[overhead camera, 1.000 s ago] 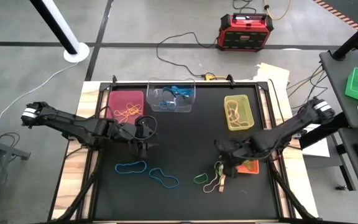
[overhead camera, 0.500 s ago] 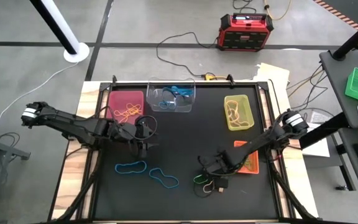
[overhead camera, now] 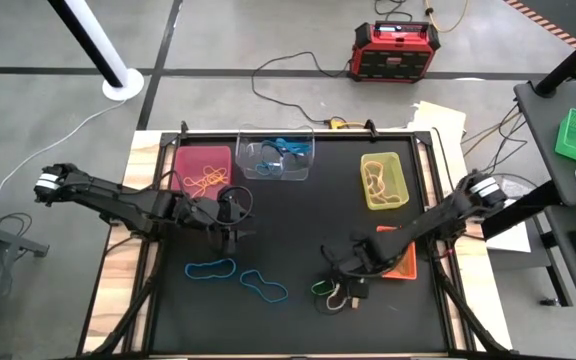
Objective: Sort rubber bands into baskets
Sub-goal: Put the light orange rubber band into the yellow bin
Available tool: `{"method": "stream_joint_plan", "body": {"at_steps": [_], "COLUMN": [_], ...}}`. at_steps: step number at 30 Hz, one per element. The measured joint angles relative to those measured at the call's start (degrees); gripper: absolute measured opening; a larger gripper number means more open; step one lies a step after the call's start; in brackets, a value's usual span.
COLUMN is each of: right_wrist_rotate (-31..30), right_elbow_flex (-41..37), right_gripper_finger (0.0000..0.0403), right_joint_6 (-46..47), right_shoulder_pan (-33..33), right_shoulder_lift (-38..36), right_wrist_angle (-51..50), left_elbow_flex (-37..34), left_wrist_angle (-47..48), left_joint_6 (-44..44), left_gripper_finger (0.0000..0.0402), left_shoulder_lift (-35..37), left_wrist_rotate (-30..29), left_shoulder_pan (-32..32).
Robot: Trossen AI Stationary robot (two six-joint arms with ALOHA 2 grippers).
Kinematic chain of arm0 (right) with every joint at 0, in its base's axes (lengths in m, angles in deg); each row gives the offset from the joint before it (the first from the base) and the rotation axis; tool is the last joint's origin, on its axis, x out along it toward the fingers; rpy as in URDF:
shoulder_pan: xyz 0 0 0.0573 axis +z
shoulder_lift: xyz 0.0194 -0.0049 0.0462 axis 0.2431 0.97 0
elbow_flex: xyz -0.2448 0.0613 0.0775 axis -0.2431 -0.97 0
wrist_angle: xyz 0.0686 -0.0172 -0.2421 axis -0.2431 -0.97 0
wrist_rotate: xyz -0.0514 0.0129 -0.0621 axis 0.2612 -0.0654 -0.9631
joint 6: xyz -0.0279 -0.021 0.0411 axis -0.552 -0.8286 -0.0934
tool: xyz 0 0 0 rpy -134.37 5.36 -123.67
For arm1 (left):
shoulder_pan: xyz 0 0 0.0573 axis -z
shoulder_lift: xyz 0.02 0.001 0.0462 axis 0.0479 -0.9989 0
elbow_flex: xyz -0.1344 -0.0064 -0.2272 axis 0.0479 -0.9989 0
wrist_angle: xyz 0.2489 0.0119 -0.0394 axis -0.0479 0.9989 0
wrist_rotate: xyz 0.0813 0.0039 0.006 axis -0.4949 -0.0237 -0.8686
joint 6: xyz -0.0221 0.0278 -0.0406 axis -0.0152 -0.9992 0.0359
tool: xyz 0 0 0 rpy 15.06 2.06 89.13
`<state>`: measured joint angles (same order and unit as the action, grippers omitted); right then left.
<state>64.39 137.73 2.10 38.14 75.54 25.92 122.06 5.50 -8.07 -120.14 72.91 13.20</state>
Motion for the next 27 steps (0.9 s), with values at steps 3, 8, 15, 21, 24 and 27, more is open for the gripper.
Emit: {"method": "stream_joint_plan", "body": {"at_steps": [3,8,15,21,24,27], "right_wrist_rotate": [-5.4,-29.5,-38.3,-33.6,-26.8,-24.6], "right_elbow_flex": [2.4,7.2,10.6,6.5,4.8,3.3], "right_gripper_finger": [0.0009,0.0009,0.0009,0.0009,0.0013,0.0033], "right_joint_6": [-0.8,-2.0,6.9,10.6,10.5,9.9], "right_shoulder_pan": [-1.4,-6.0,-20.8,-33.7,-38.5,-40.1], "right_shoulder_lift": [-4.9,-11.0,-15.6,-15.7,-14.7,-14.2], "right_wrist_angle": [-3.9,-17.9,-31.3,-33.8,-33.8,-33.8], "left_elbow_flex": [0.0,0.0,0.0,0.0,0.0,0.0], "left_wrist_angle": [-0.1,-0.5,-0.5,-0.5,-0.5,-0.5], "left_joint_6": [0.0,-1.2,-1.5,-2.4,-2.4,-2.4], "left_gripper_finger": [0.0196,0.0196,0.0196,0.0196,0.0196,0.0196], "left_shoulder_lift": [0.0,0.0,0.0,0.0,0.0,0.0], "left_wrist_rotate": [0.0,0.0,0.0,0.0,0.0,0.0], "left_shoulder_pan": [0.0,0.0,0.0,0.0,0.0,0.0]}}
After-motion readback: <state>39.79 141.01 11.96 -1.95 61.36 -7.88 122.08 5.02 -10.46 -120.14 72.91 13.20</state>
